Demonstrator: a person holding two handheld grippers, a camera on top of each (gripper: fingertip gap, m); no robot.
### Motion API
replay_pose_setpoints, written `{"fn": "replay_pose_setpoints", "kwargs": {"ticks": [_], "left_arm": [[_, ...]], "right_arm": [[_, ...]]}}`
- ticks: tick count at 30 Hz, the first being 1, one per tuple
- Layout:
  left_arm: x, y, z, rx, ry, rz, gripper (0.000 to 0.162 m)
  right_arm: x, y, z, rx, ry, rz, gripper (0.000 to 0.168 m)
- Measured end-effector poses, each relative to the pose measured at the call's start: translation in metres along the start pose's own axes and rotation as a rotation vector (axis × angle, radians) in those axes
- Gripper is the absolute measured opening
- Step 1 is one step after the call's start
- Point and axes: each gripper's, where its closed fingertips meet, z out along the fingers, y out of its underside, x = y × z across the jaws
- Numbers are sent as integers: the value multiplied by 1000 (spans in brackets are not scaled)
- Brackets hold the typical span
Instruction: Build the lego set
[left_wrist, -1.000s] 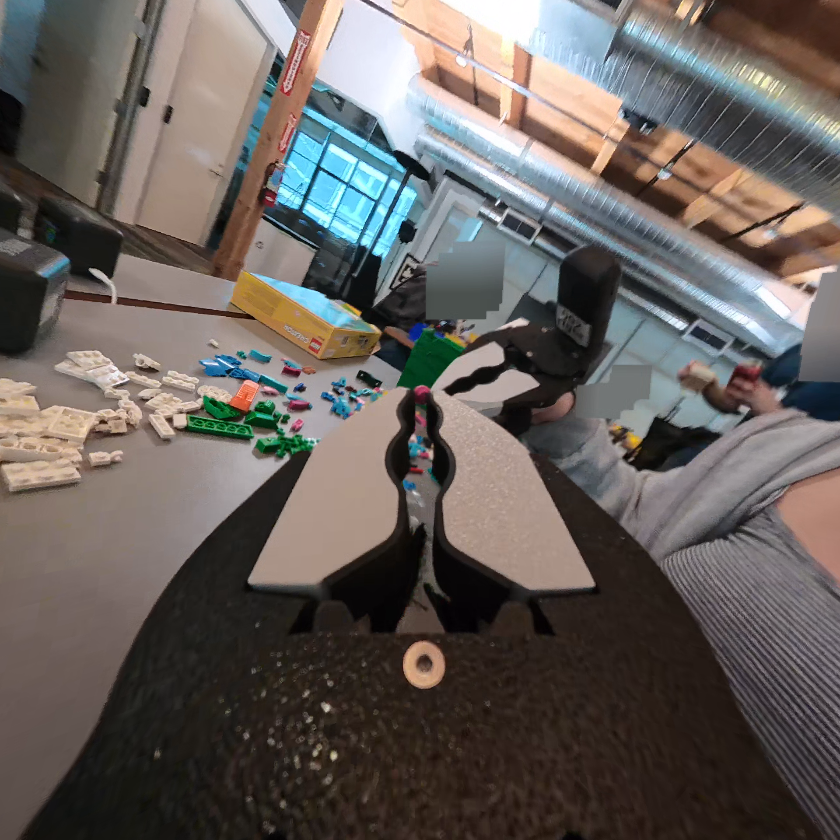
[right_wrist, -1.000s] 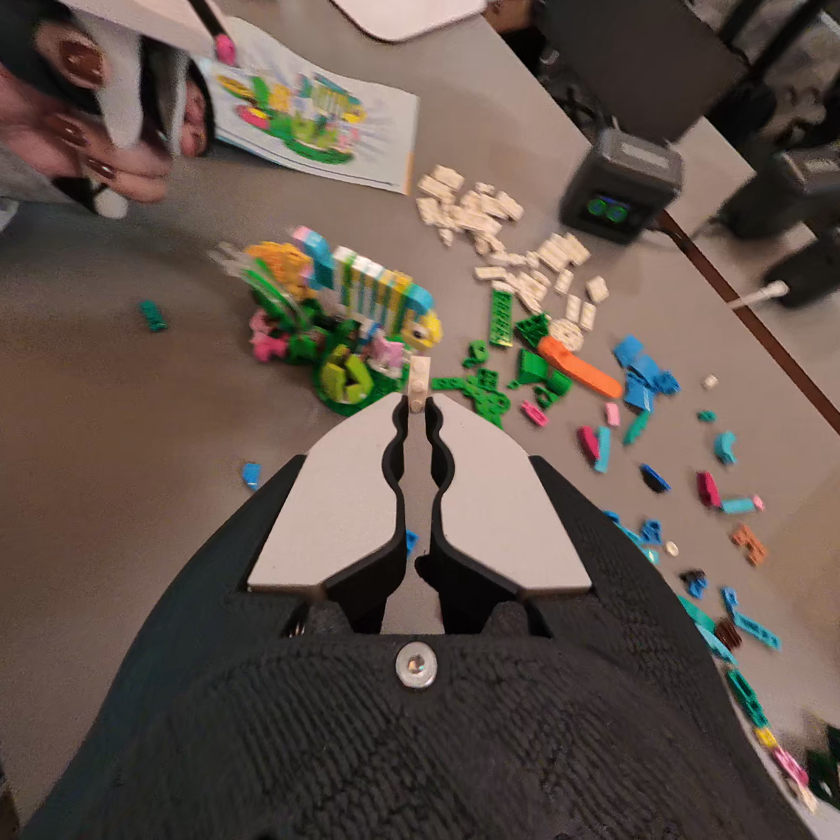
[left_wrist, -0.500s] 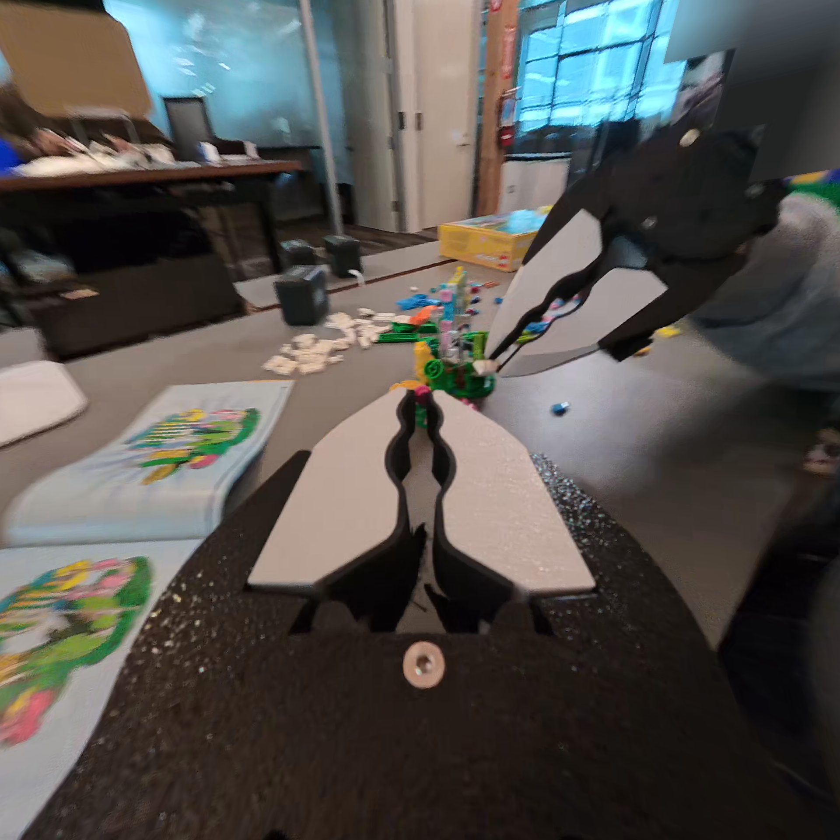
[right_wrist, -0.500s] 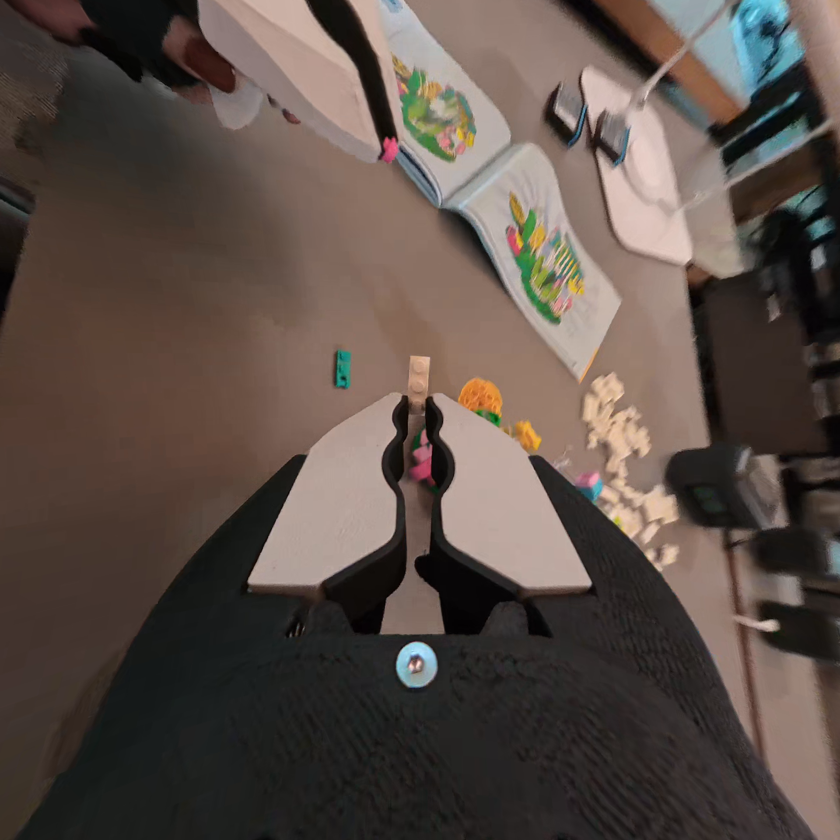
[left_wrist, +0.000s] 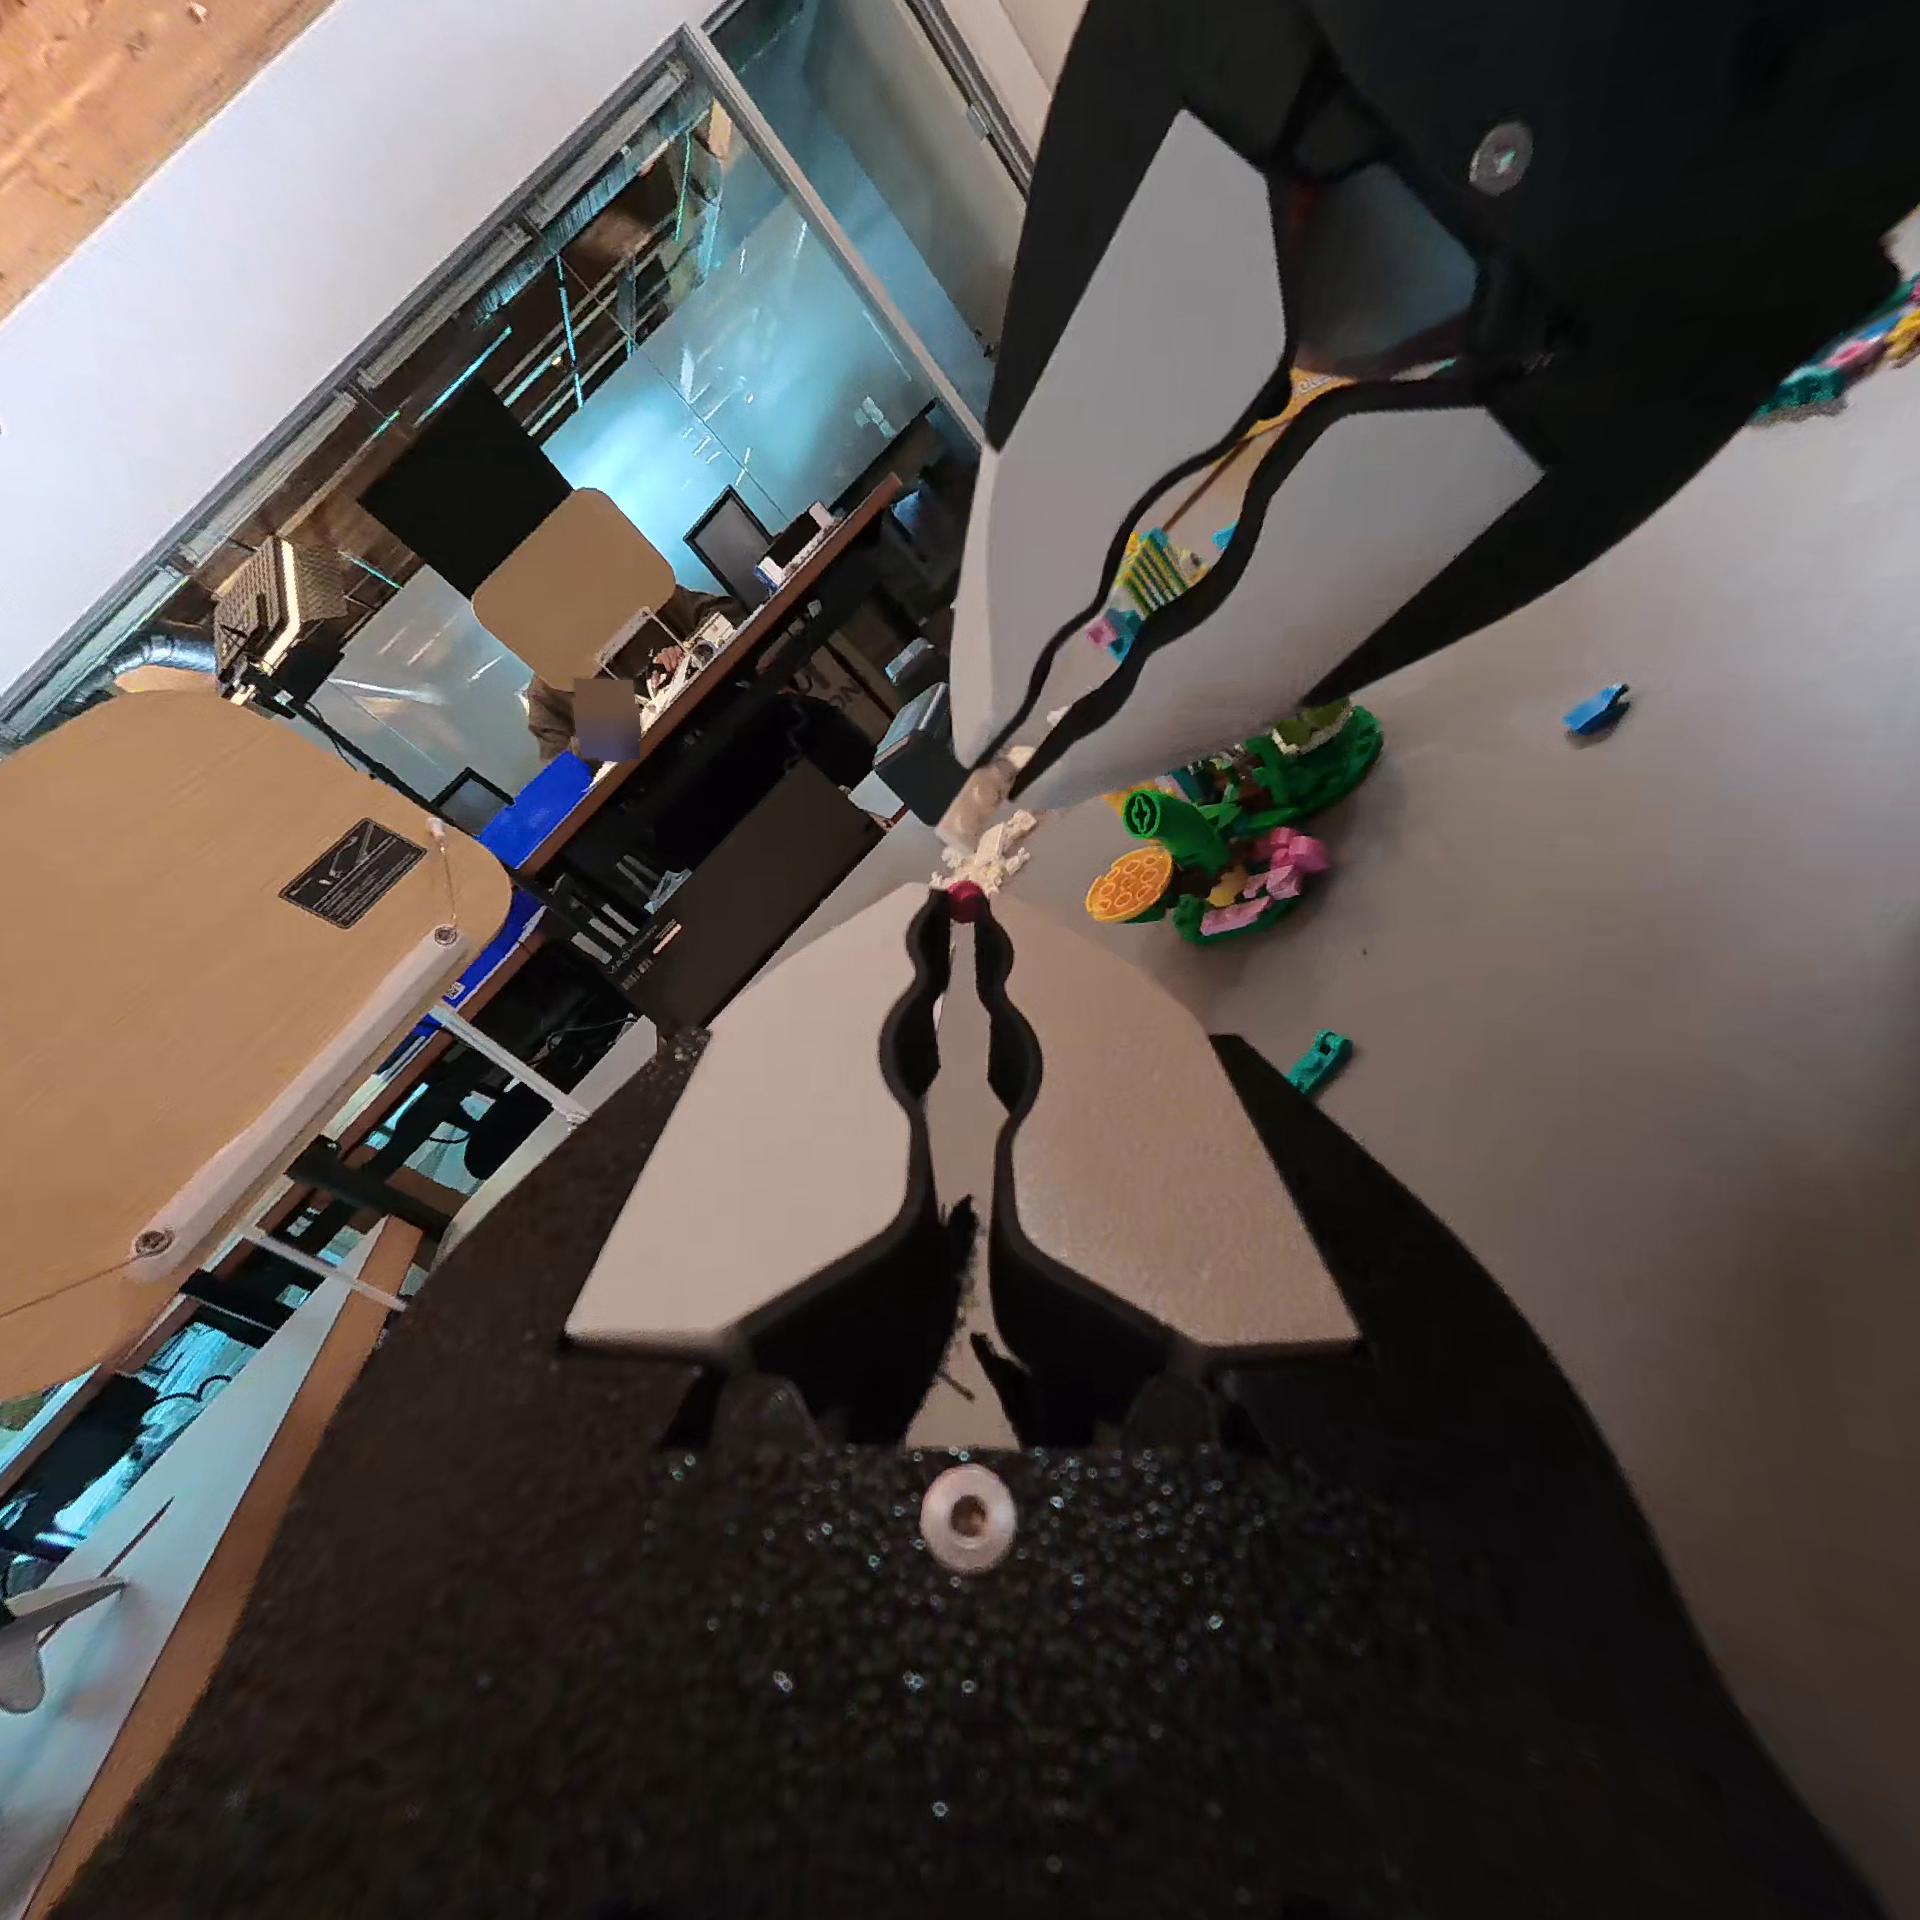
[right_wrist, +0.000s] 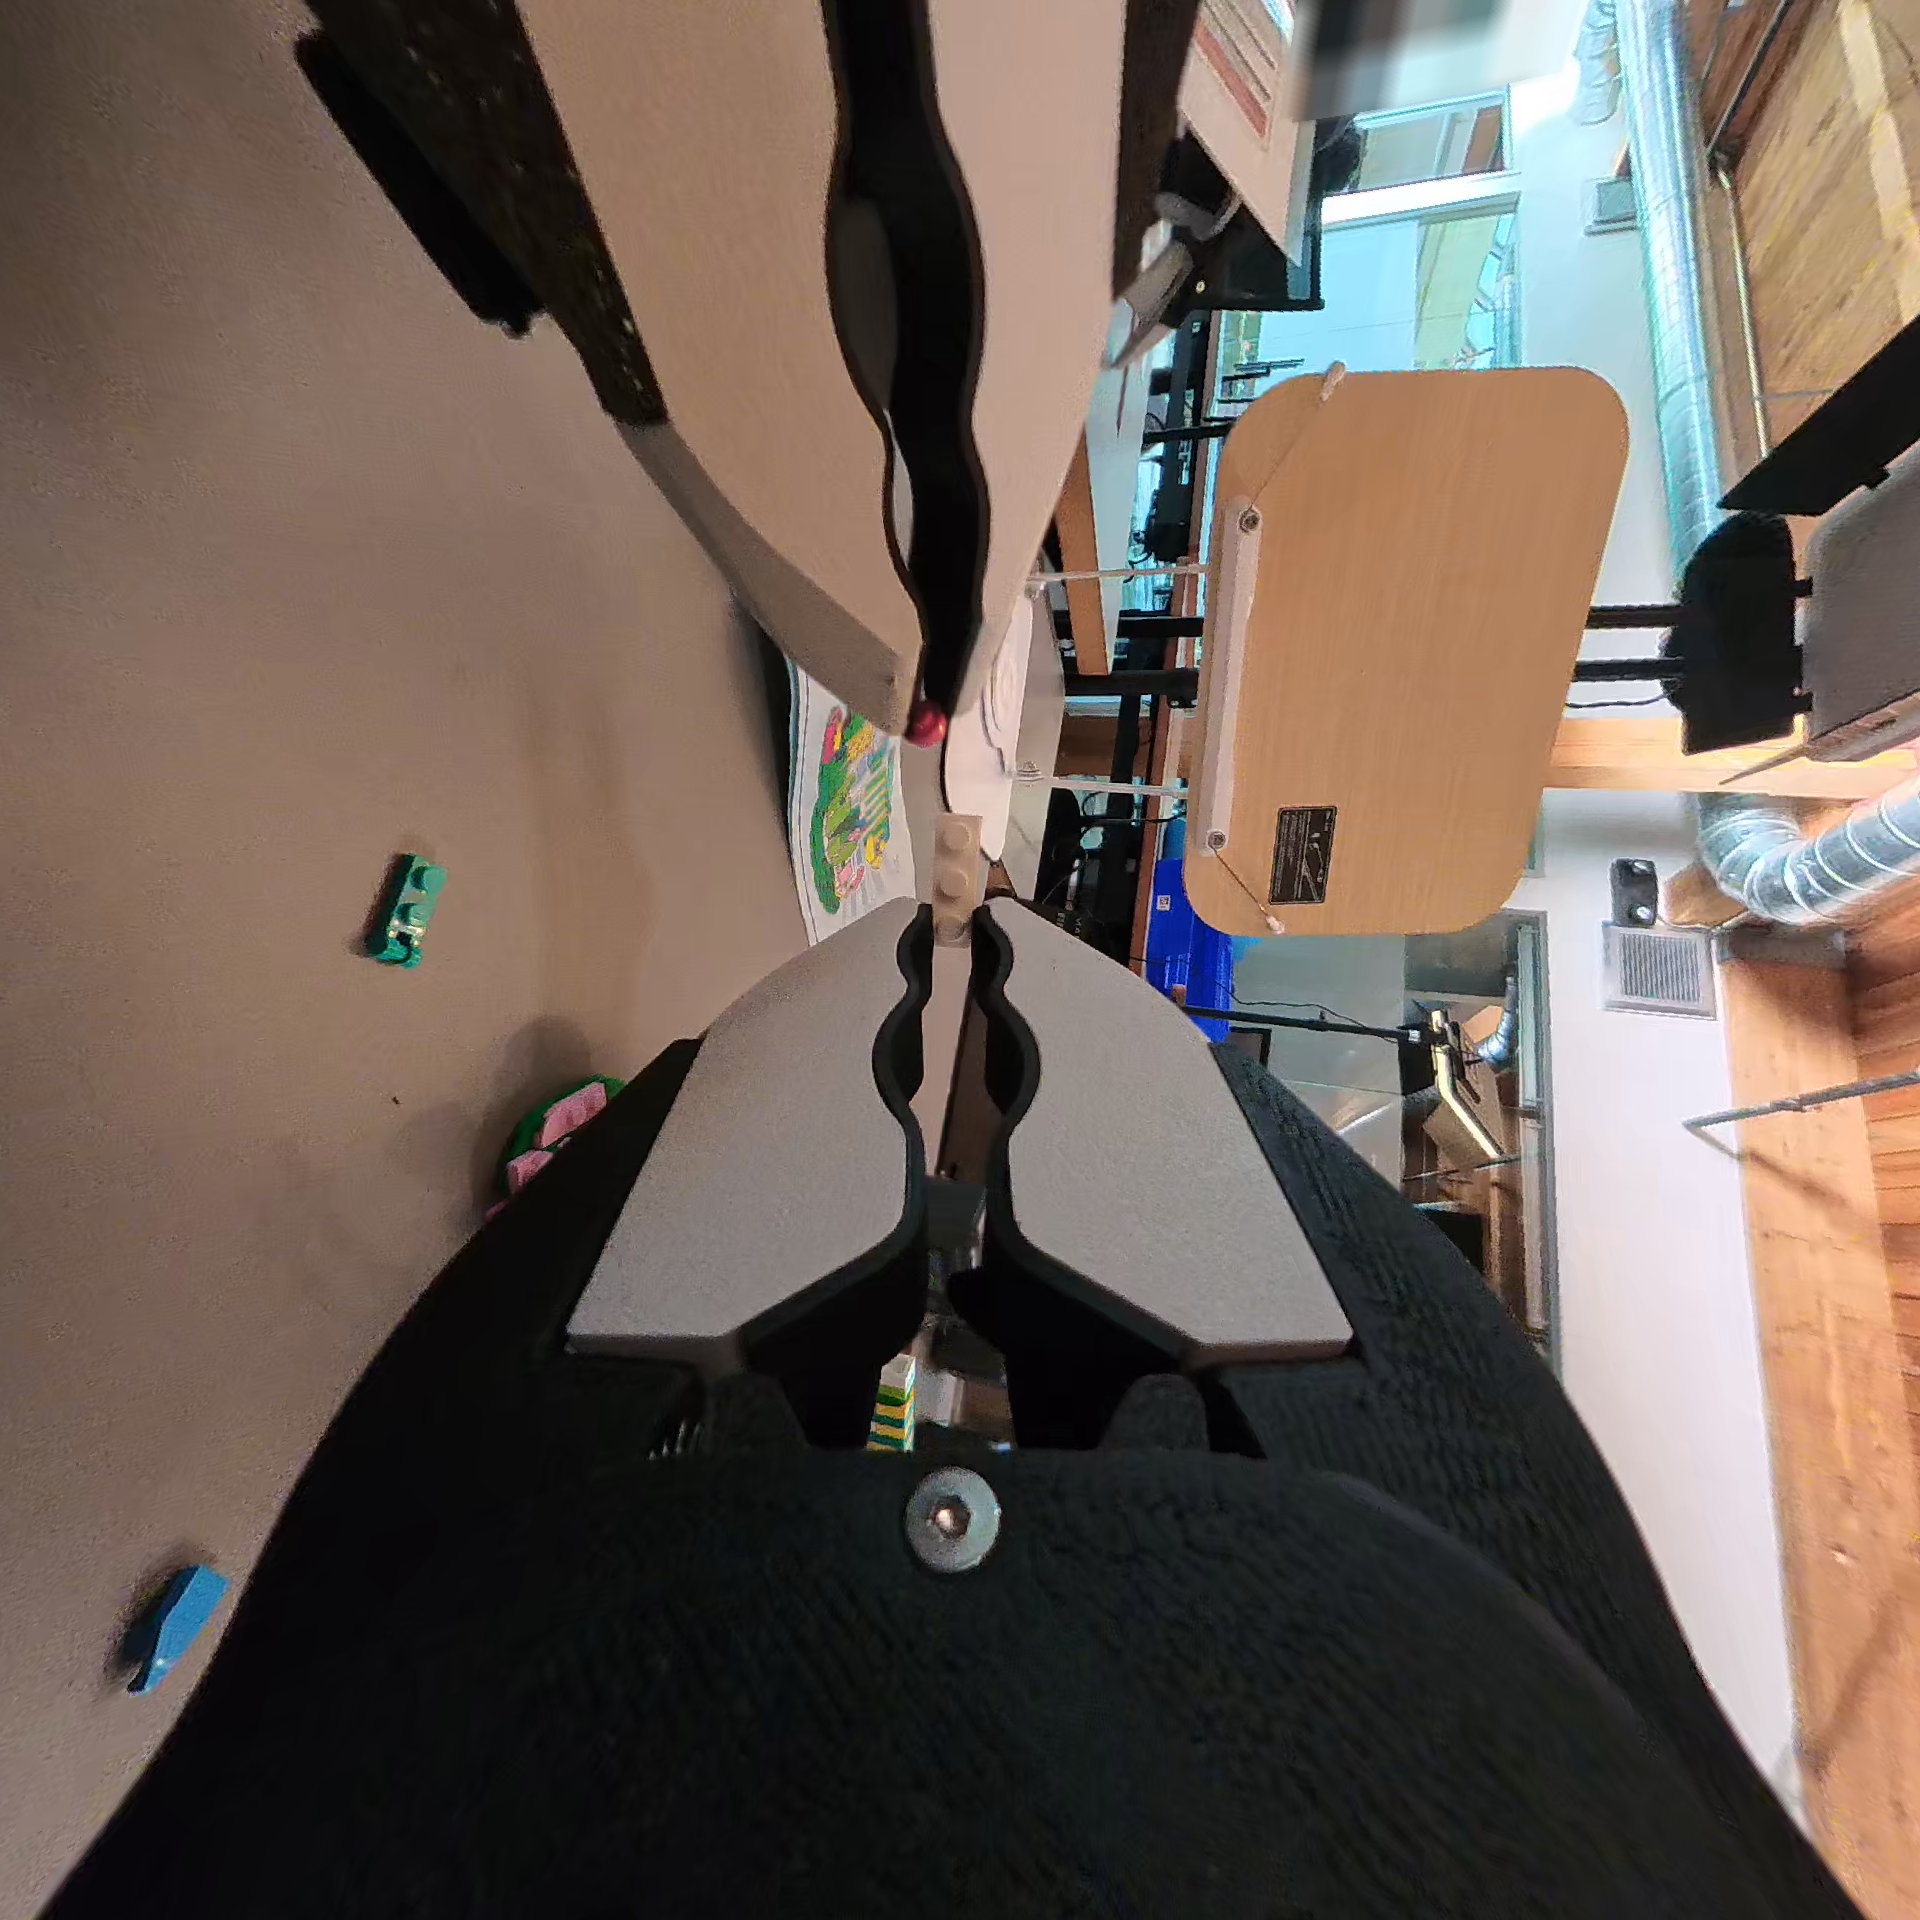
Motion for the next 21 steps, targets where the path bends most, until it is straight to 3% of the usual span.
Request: {"fn": "replay_pose_setpoints", "kwargs": {"ticks": [21], "left_arm": [[2, 6, 18, -9, 60, -71, 4]], "right_arm": [[-21, 6, 9, -18, -75, 84, 6]]}}
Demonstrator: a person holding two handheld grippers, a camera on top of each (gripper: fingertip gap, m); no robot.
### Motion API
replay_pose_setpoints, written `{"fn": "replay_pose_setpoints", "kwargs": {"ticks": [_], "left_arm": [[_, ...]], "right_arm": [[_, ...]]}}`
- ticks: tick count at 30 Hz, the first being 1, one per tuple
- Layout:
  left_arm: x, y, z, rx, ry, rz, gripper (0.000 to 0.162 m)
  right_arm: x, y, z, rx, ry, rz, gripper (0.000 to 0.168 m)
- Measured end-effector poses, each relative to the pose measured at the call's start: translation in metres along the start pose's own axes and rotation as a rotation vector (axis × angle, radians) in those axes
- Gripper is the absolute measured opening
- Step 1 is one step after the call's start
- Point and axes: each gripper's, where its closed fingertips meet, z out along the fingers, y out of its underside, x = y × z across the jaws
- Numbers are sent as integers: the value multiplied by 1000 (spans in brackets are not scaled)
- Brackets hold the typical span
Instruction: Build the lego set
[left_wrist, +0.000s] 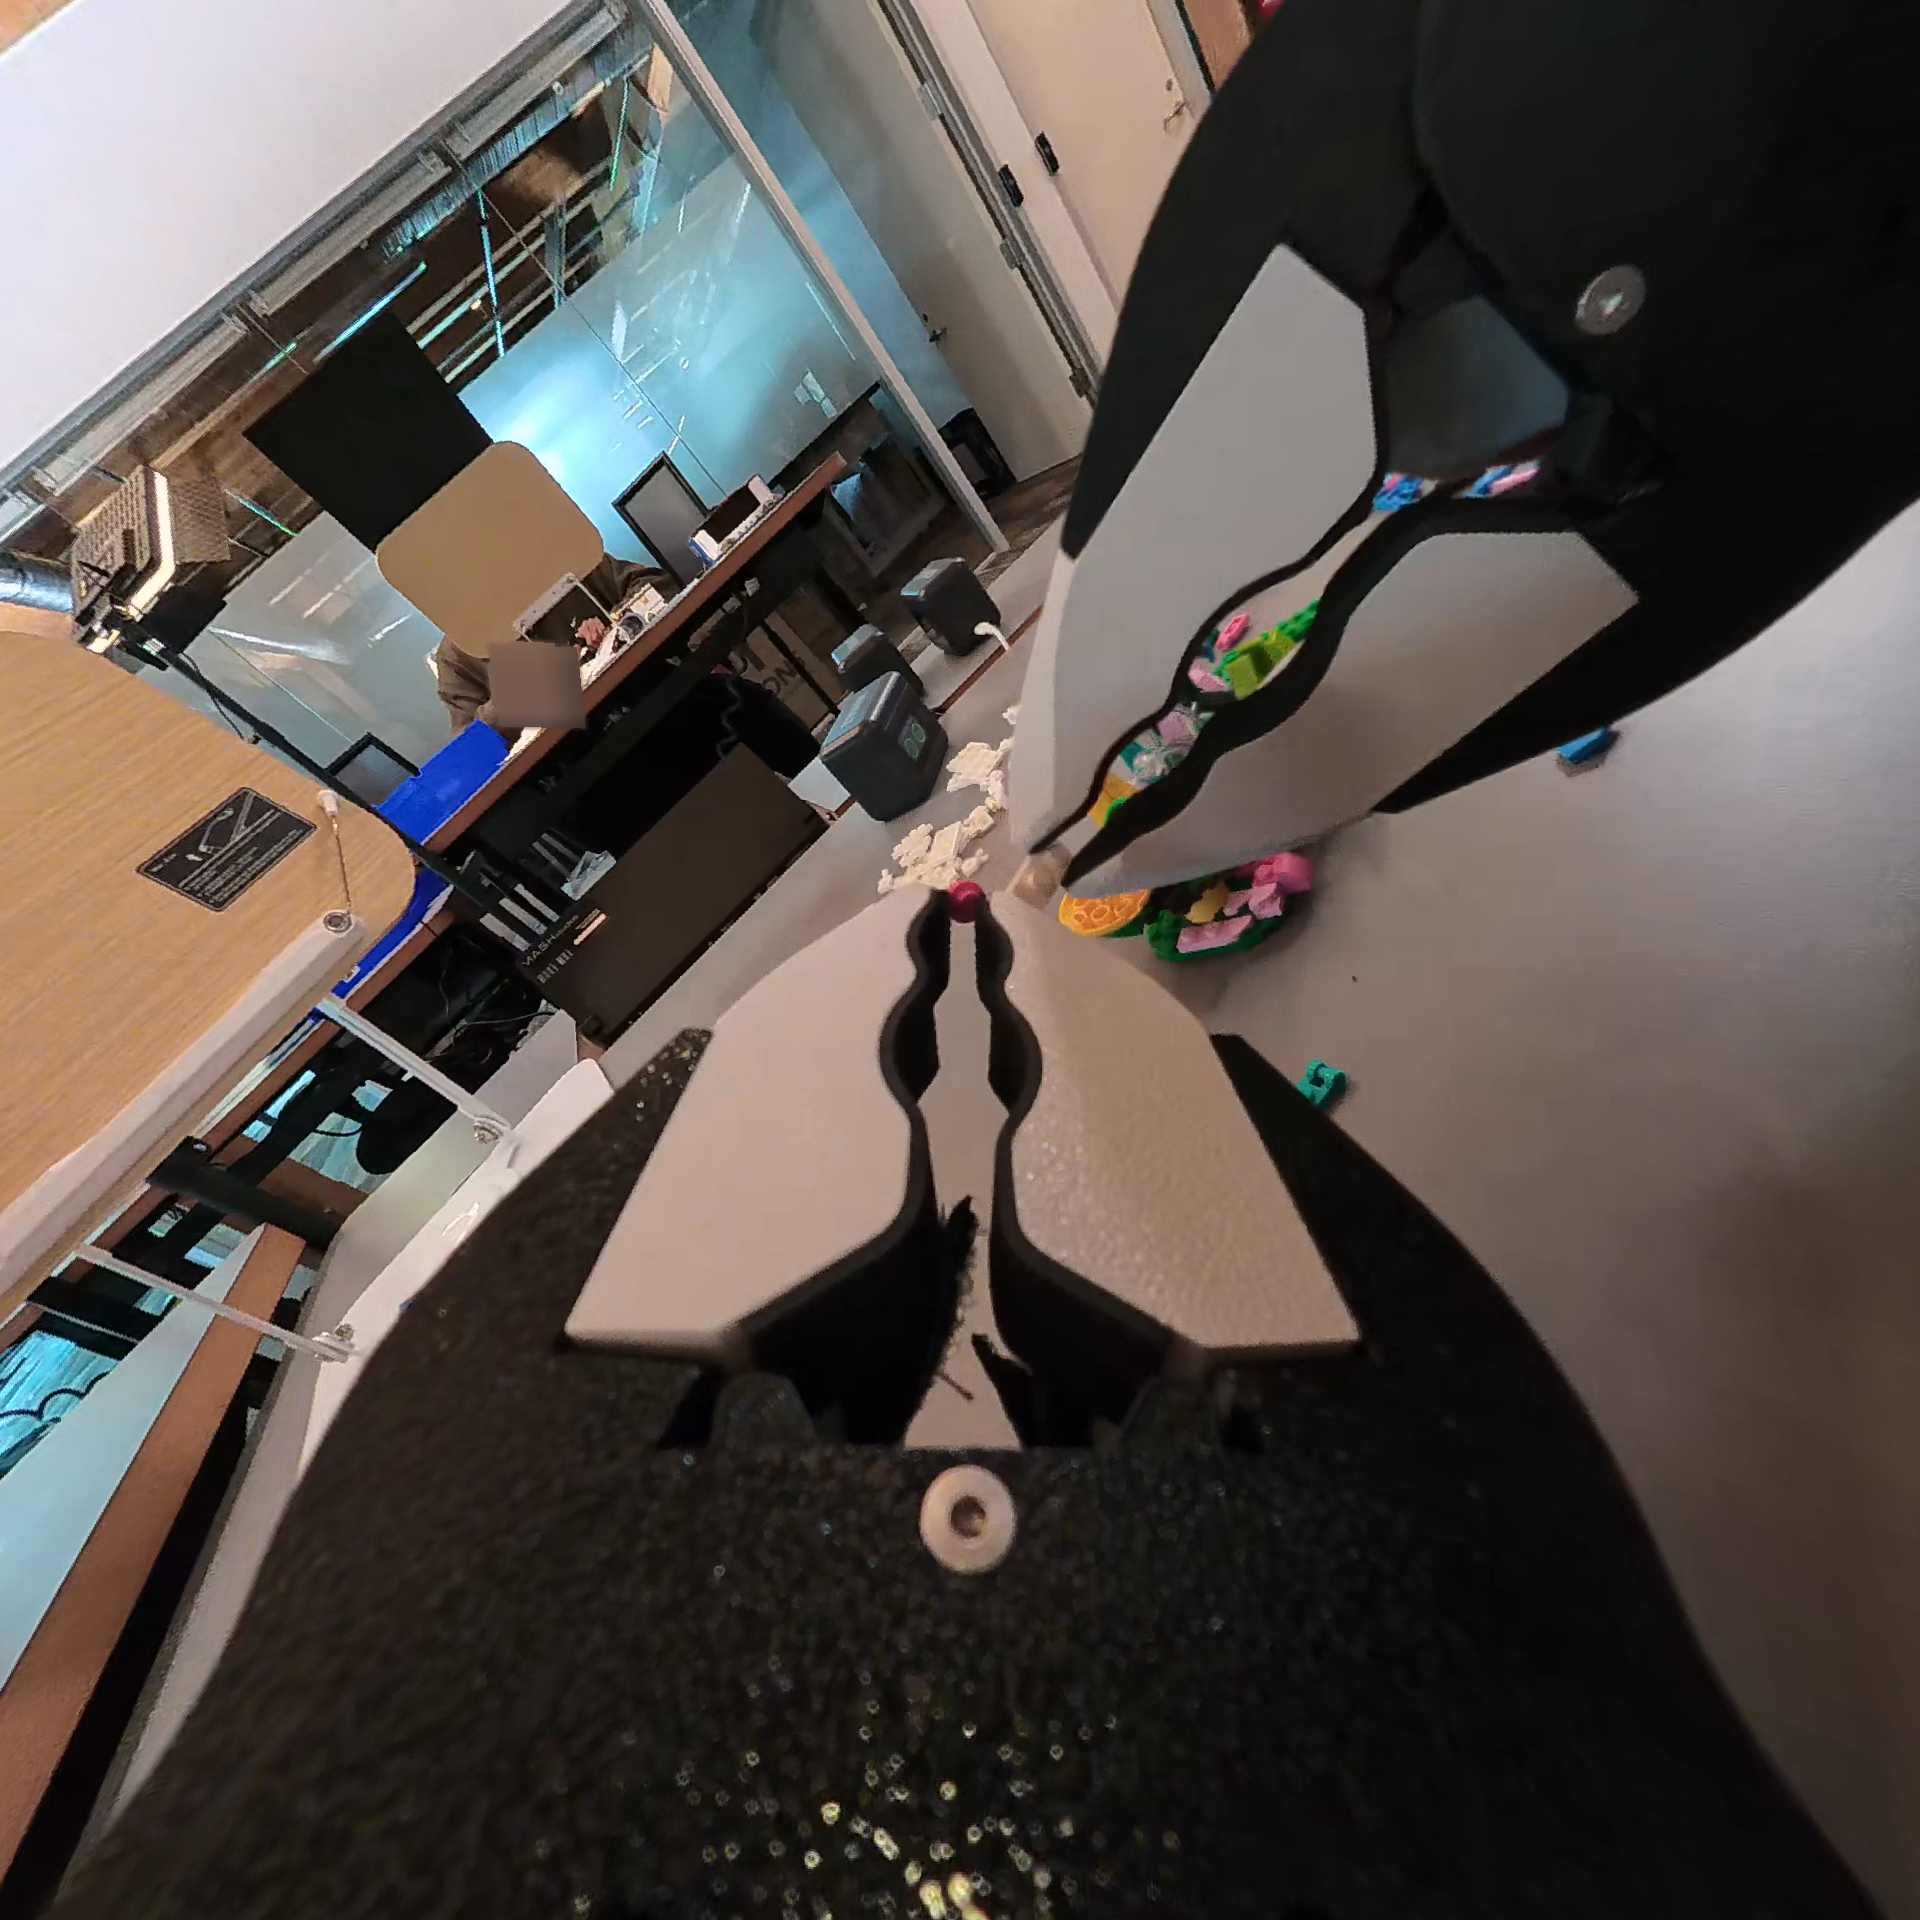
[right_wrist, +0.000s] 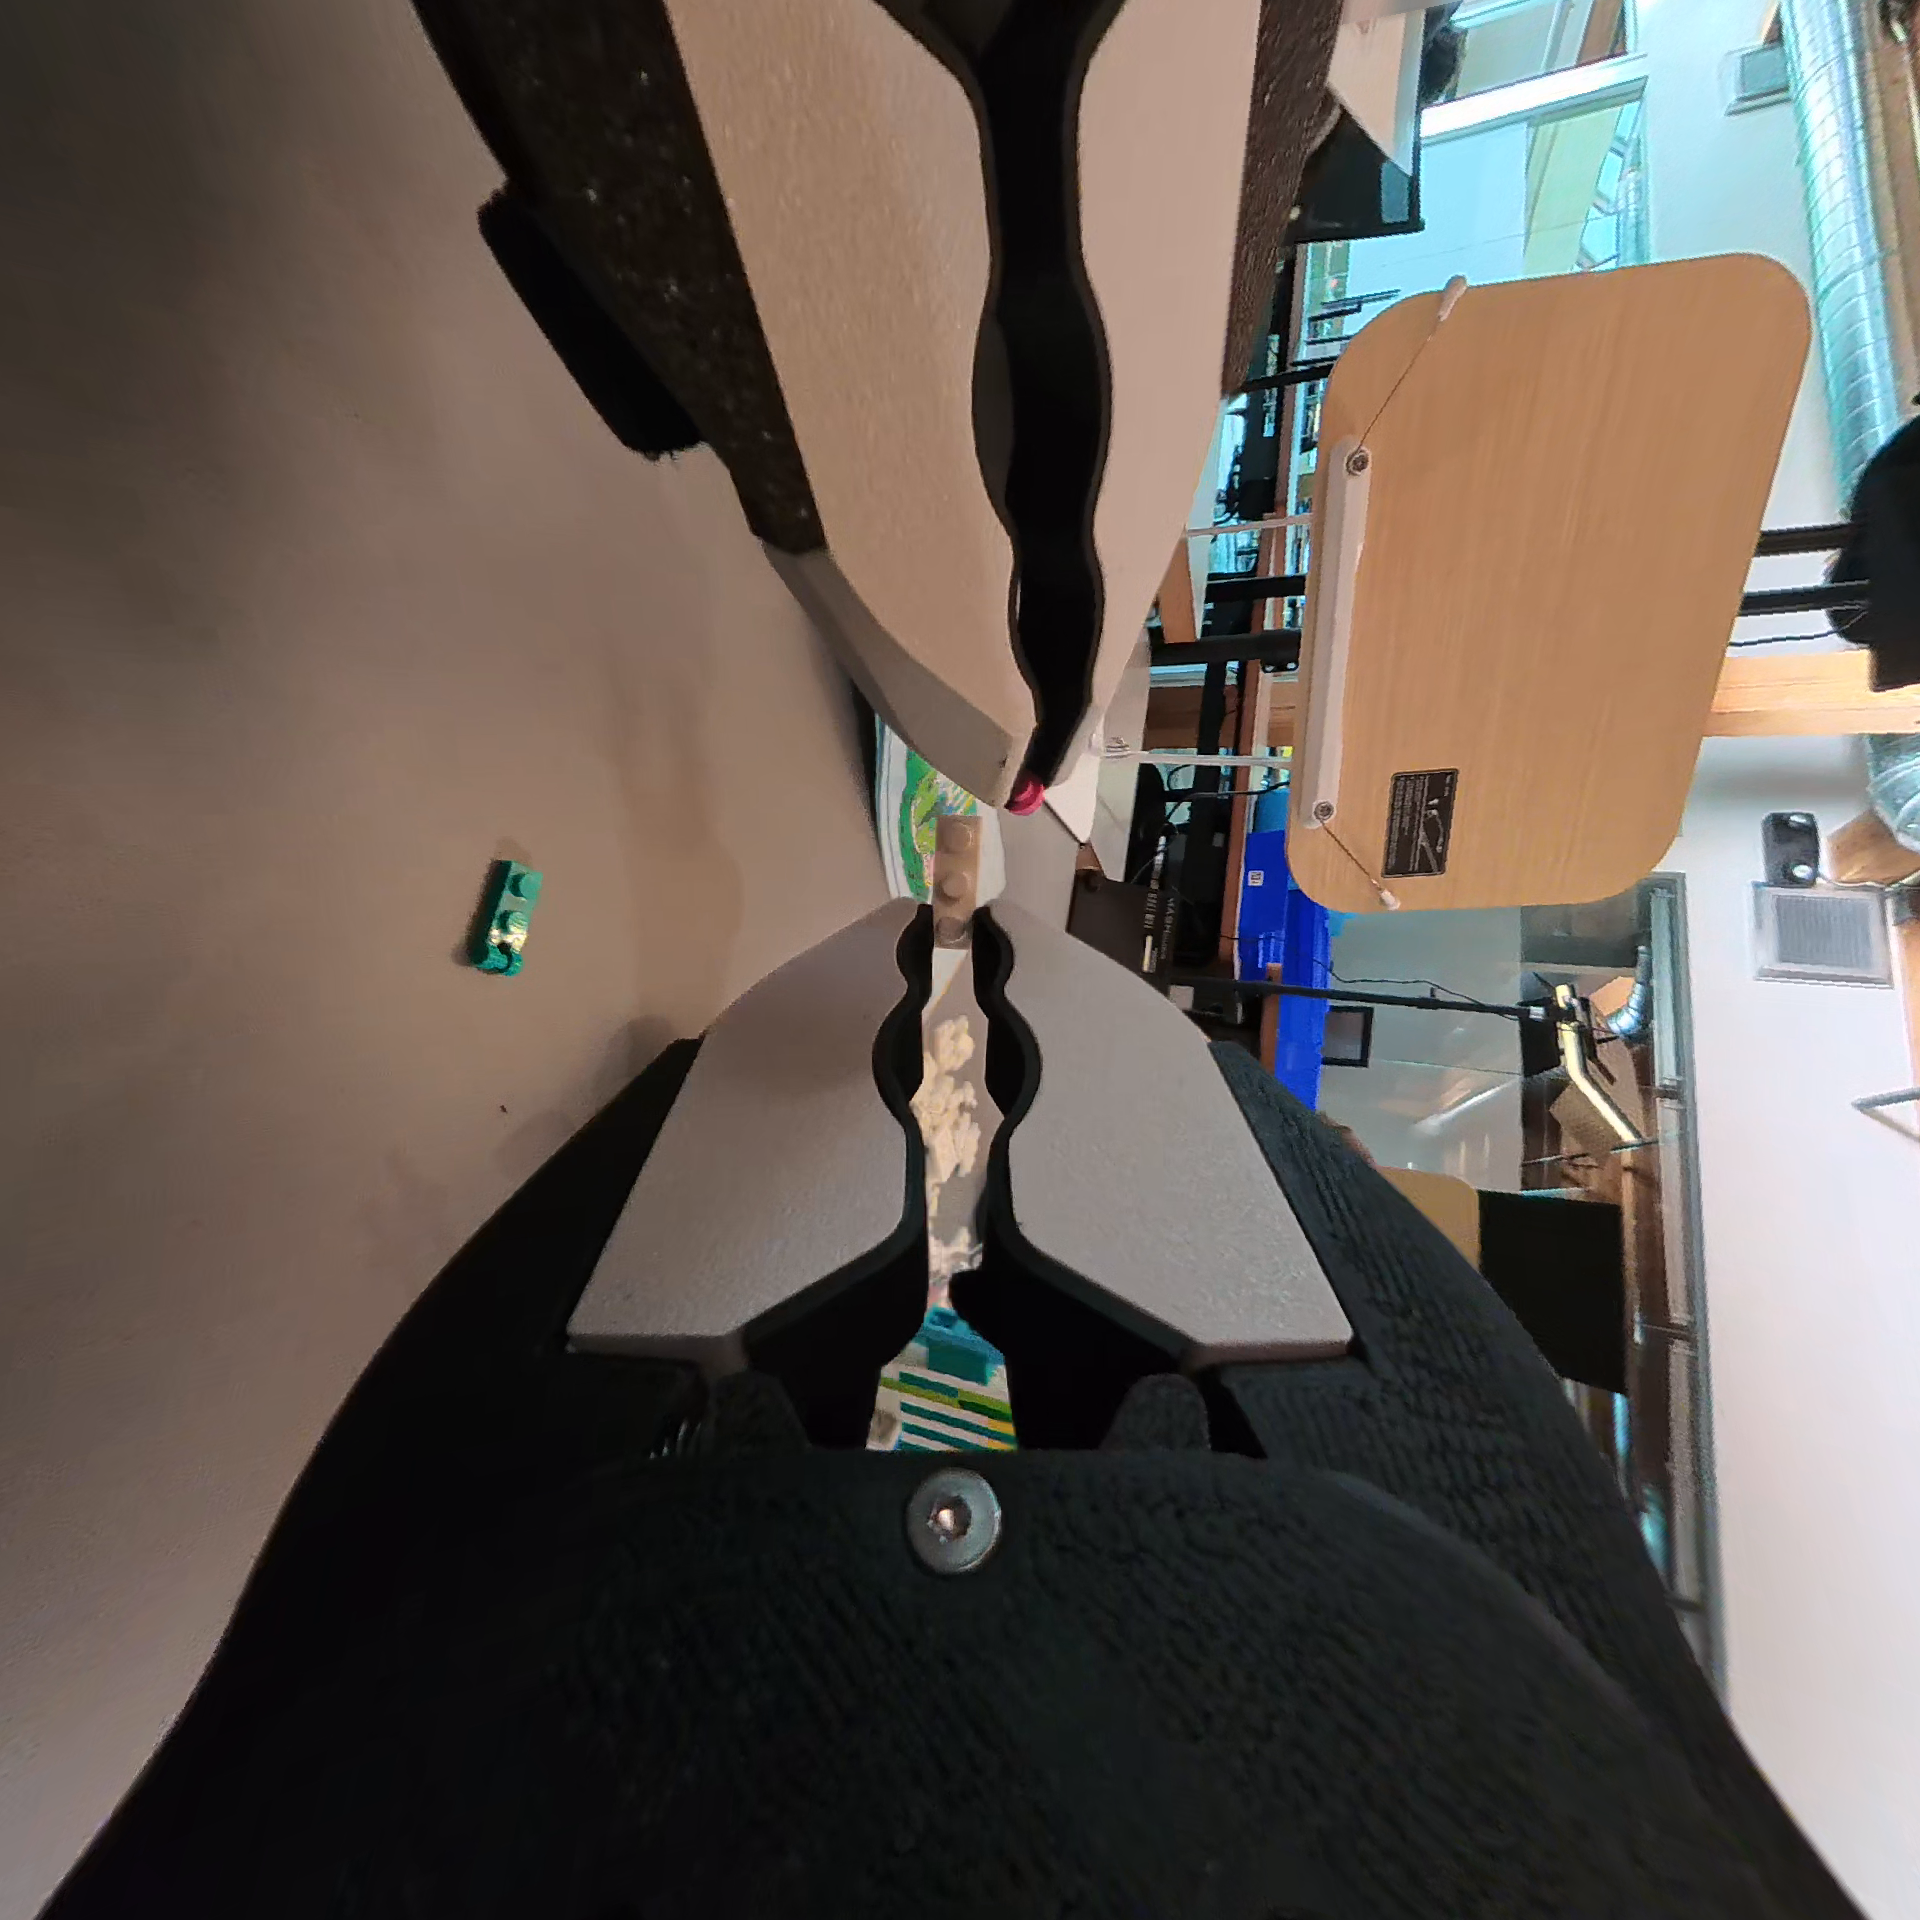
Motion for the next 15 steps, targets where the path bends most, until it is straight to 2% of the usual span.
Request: {"fn": "replay_pose_setpoints", "kwargs": {"ticks": [3, 7, 15], "left_arm": [[1, 1, -2, -5, 12, -11, 4], [4, 3, -4, -29, 74, -42, 4], [48, 14, -5, -202, 470, -212, 4]], "right_arm": [[-10, -1, 1, 15, -58, 72, 6], [-41, -5, -5, 77, -310, 317, 6], [-85, -1, -31, 107, -757, 633, 6]]}}
